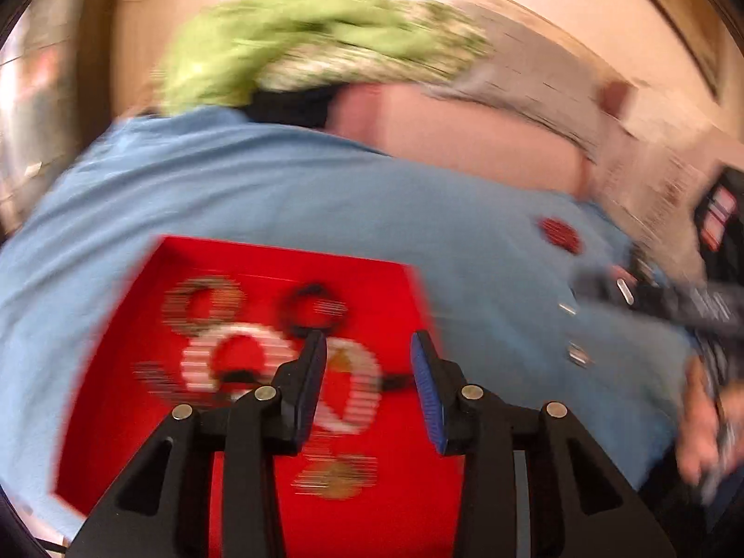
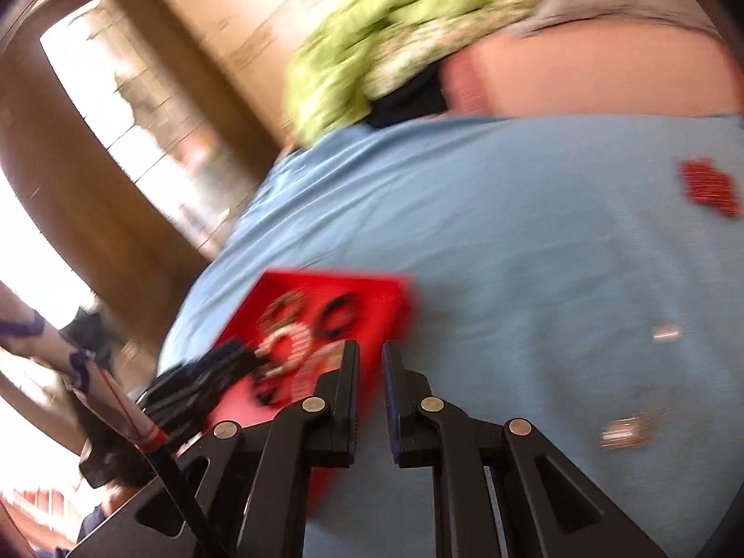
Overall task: Organize jewelry
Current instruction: 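Open the left tool in the tray while the right tool releases the gold pendant, then grasp the silver pendant chain with the left tool while the right tool grasps the pearl earring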
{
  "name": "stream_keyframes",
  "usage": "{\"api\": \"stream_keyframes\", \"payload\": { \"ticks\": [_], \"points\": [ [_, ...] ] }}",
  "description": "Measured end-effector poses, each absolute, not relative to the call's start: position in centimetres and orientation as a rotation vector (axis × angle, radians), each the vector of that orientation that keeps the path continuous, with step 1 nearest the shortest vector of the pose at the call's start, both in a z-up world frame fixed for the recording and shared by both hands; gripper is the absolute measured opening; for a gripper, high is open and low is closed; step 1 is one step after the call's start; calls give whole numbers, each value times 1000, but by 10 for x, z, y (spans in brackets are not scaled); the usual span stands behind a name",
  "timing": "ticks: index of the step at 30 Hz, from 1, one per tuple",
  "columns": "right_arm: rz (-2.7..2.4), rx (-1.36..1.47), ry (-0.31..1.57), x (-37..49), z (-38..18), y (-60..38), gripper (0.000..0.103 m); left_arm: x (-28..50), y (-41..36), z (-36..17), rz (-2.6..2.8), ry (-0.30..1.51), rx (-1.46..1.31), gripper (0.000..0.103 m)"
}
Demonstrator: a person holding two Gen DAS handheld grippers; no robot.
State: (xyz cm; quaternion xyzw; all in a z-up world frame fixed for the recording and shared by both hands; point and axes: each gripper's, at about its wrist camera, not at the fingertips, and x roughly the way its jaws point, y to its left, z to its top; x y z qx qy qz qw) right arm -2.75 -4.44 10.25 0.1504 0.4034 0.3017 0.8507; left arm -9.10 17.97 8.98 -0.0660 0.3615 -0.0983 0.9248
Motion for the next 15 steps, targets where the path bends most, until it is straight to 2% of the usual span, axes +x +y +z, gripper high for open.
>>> {"api": "stream_keyframes", "payload": {
  "ticks": [8, 15],
  "points": [
    [330, 536, 866, -1, 68, -189, 11, -63, 42, 62, -531, 921, -77, 36],
    [331, 583, 866, -1, 67, -204, 13, -39, -30, 34, -515, 963, 57, 36]
  ]
}}
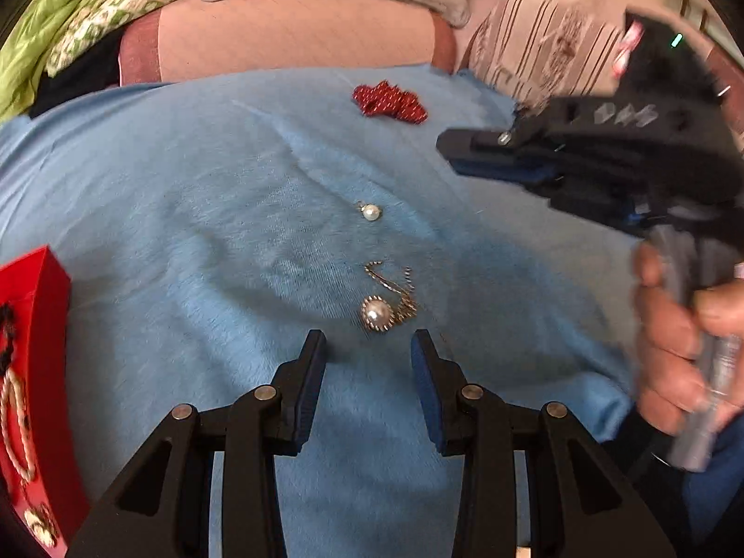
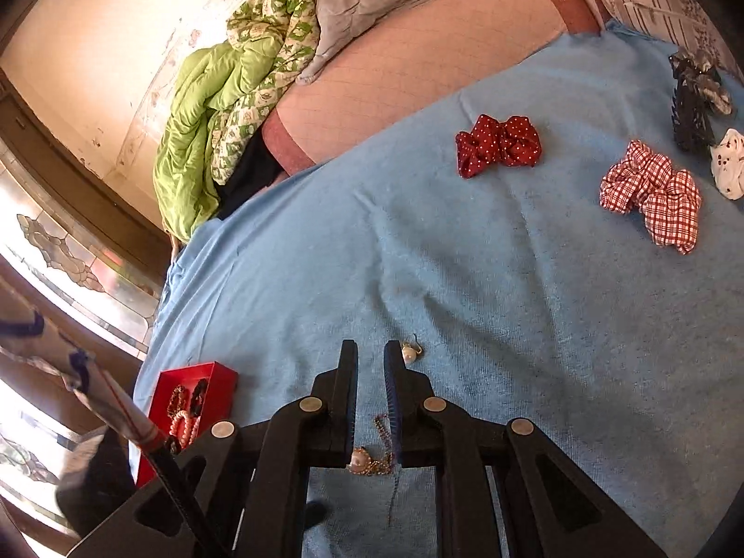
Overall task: Organize jewelry
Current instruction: 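Grasp the silver pendant chain with the left tool while the right tool grasps the pearl earring, then carry the silver pendant with the left tool while the right tool carries the pearl earring to the tray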
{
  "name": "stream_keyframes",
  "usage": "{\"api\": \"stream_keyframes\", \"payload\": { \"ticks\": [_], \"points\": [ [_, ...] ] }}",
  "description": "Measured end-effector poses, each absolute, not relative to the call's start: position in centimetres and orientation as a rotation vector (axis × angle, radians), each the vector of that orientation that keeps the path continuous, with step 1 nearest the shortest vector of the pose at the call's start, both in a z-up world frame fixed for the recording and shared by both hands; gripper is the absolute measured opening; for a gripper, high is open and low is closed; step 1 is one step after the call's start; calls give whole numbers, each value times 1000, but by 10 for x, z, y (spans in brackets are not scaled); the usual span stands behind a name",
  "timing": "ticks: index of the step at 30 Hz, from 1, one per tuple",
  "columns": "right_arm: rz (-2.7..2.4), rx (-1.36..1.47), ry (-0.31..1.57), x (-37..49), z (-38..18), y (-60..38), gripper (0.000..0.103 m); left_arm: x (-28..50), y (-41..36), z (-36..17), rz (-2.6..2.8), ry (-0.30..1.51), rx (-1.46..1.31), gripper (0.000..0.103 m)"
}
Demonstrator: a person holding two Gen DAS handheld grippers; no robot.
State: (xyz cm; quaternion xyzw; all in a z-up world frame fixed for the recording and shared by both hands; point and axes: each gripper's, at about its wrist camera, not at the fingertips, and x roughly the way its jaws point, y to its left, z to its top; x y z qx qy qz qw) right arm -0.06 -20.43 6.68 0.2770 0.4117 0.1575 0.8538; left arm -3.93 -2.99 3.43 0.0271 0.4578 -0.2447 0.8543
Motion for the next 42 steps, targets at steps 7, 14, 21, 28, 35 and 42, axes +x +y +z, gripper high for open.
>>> {"api": "stream_keyframes", "payload": {
  "ticks": [7, 14, 21, 28, 35, 42],
  "points": [
    [364, 594, 878, -3, 63, -202, 14, -26, -53, 23, -471, 912, 146, 37],
    [321, 575, 917, 7, 53, -206, 16, -30, -57, 22, -450, 847, 188, 16],
    [344, 477, 995, 32, 37, -180, 16, -22, -19, 32, -450, 855, 39, 14],
    [281, 327, 1056, 51, 20, -158, 16, -31, -3, 43, -444, 834, -4, 14],
    [230, 143, 1040, 59, 15, -139, 17, -32, -1, 48, -435, 821, -2, 14],
    [228, 53, 1015, 54, 20, -135, 12, -32, 5, 57, -422, 801, -12, 14]
  ]
}}
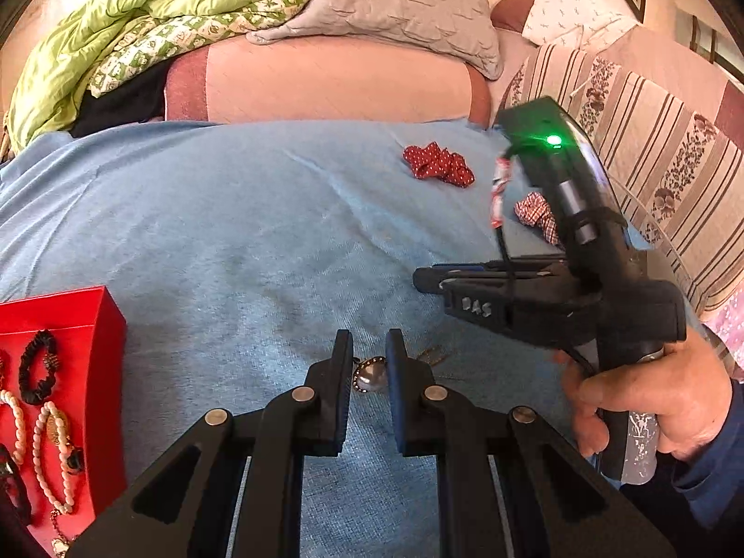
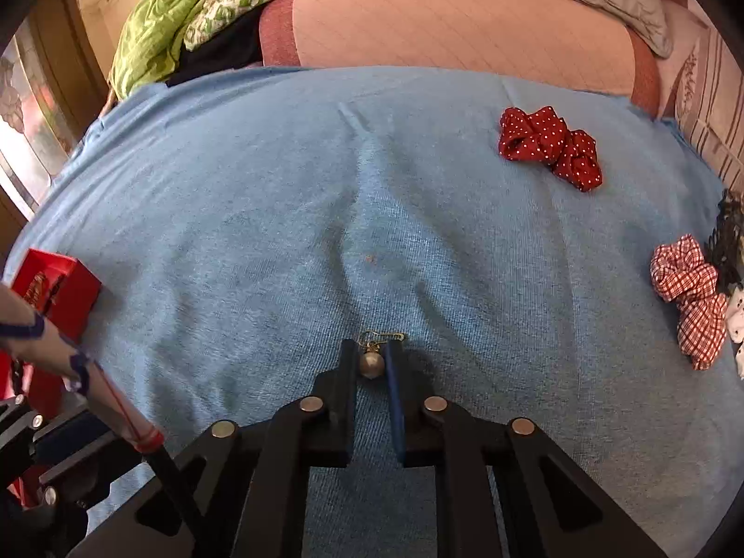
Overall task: Organize jewelry
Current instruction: 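Carry the silver pendant with the left tool while the right tool carries the pearl earring to the tray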
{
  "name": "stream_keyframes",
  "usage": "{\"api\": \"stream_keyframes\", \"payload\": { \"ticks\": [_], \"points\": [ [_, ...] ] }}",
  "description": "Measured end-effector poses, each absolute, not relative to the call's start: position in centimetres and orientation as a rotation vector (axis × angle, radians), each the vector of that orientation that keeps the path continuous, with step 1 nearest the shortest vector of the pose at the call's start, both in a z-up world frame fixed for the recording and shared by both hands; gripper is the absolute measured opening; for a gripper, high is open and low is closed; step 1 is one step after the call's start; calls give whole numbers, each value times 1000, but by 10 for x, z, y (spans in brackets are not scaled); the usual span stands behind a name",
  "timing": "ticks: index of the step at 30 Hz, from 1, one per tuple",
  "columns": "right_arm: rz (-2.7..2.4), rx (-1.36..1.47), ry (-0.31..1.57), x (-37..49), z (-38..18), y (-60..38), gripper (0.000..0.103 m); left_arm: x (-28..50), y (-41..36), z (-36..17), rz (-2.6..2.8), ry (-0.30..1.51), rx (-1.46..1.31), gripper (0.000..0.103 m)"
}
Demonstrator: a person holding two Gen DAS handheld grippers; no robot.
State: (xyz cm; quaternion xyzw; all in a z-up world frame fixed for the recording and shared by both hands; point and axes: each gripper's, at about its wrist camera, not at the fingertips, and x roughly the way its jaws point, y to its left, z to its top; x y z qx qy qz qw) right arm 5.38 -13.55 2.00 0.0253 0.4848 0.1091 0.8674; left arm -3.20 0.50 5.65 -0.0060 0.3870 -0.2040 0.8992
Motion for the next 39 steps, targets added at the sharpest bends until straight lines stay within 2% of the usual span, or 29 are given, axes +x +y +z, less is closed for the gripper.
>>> {"api": "stream_keyframes", "payload": {
  "ticks": [8, 13, 20, 26, 31, 39],
  "points": [
    [382, 345, 864, 31, 65, -162, 12, -42, 22, 88, -407, 733, -46, 14],
    [500, 375, 785, 7, 93, -141, 12, -57, 52, 120, -373, 667, -79, 14],
    [656, 358, 770, -21, 114, -83, 12, -85, 125, 146, -259, 621, -125, 14],
    [809, 306, 812, -46, 115, -16, 13, -112, 199, 134, -120, 669, -154, 14],
    [912, 241, 870, -63, 101, 43, 13, -131, 259, 111, -36, 738, -301, 14],
    [981, 153, 963, -82, 68, 104, 13, -138, 304, 87, 86, 794, -409, 14]
  ]
}}
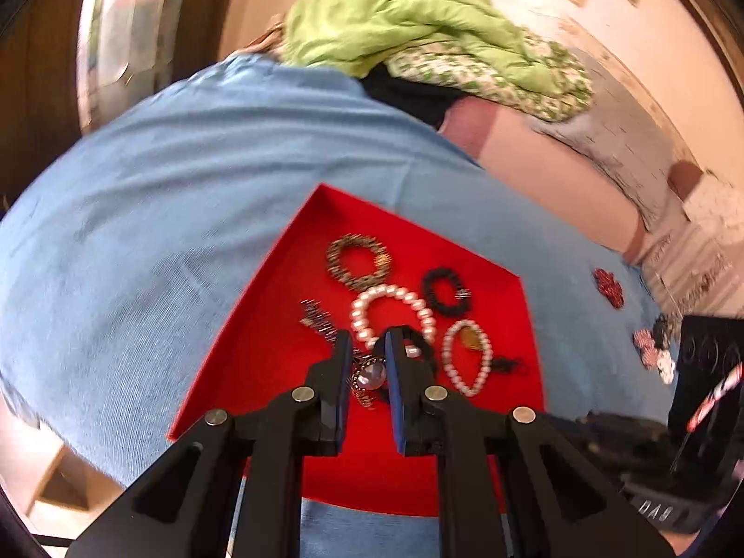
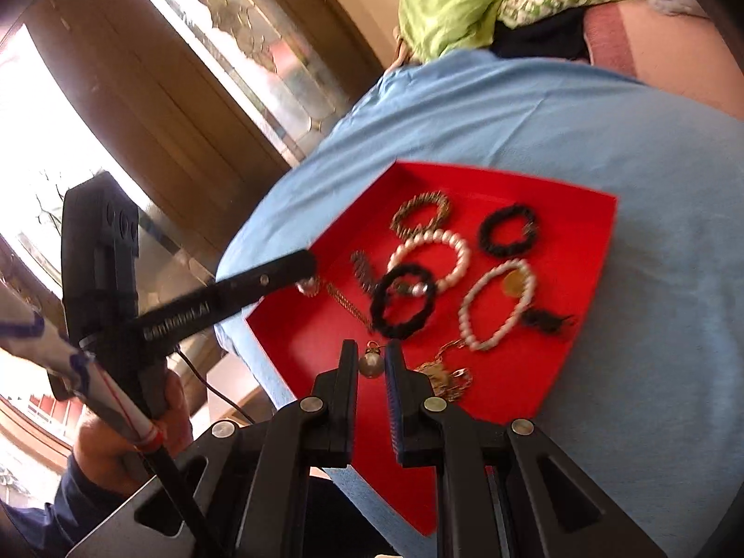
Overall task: Organize jewelry
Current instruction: 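Carry the silver pendant with the left tool while the right tool carries the pearl earring to the tray, then open the left tool in the tray while the right tool releases the pearl earring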
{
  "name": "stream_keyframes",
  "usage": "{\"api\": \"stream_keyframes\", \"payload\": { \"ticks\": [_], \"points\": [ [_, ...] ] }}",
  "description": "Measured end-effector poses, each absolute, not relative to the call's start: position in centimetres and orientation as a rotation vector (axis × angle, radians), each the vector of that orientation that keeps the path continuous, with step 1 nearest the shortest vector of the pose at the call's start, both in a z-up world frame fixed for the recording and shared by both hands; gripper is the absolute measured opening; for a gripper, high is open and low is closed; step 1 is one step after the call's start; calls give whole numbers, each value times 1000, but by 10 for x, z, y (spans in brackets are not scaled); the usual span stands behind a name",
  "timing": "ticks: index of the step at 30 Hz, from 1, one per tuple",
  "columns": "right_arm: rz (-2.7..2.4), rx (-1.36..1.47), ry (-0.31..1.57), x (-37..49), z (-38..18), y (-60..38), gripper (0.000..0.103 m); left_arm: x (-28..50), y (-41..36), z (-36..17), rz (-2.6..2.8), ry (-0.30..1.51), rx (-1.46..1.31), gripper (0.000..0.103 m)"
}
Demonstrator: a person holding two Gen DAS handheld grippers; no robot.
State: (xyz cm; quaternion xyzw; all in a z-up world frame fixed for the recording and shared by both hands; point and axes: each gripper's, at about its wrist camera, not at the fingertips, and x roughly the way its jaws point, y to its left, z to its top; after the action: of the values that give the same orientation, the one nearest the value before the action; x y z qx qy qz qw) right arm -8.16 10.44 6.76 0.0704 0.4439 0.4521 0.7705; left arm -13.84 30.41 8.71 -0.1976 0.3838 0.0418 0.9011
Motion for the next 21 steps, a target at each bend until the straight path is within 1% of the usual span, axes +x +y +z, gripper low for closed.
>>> {"api": "stream_keyframes", "payload": {
  "ticks": [5, 8, 9, 10, 11, 12, 13, 14, 16, 17, 18, 19, 20, 21],
  "points": [
    [952, 91, 1020, -83, 47, 117, 13, -135, 316, 70, 144, 848, -465, 14],
    [934, 56, 1024, -85, 39, 122, 14, -135, 317, 70, 169, 835, -477, 14],
    [929, 36, 1014, -87, 40, 124, 15, -134, 316, 70, 168, 837, -473, 15],
    [923, 20, 1011, -89, 40, 125, 19, -133, 313, 71, 165, 836, -466, 15],
    [918, 15, 1008, -89, 41, 124, 28, -132, 311, 72, 171, 834, -453, 18],
    [914, 18, 1003, -88, 42, 123, 32, -132, 307, 74, 183, 830, -431, 26],
    [914, 27, 994, -88, 44, 119, 36, -133, 304, 77, 190, 820, -413, 30],
    [911, 31, 988, -88, 46, 116, 36, -134, 301, 79, 195, 807, -402, 34],
    [901, 35, 968, -88, 52, 108, 36, -137, 294, 88, 217, 768, -356, 35],
    [899, 39, 958, -89, 56, 104, 37, -140, 290, 93, 232, 748, -329, 38],
    [894, 39, 942, -90, 61, 99, 37, -143, 286, 97, 250, 728, -307, 44],
    [887, 35, 917, -93, 68, 93, 39, -146, 283, 101, 265, 711, -293, 48],
    [878, 28, 899, -94, 72, 90, 44, -150, 278, 106, 286, 685, -270, 53],
    [862, 16, 876, -98, 78, 85, 46, -155, 275, 110, 299, 666, -256, 55]
  ]
}}
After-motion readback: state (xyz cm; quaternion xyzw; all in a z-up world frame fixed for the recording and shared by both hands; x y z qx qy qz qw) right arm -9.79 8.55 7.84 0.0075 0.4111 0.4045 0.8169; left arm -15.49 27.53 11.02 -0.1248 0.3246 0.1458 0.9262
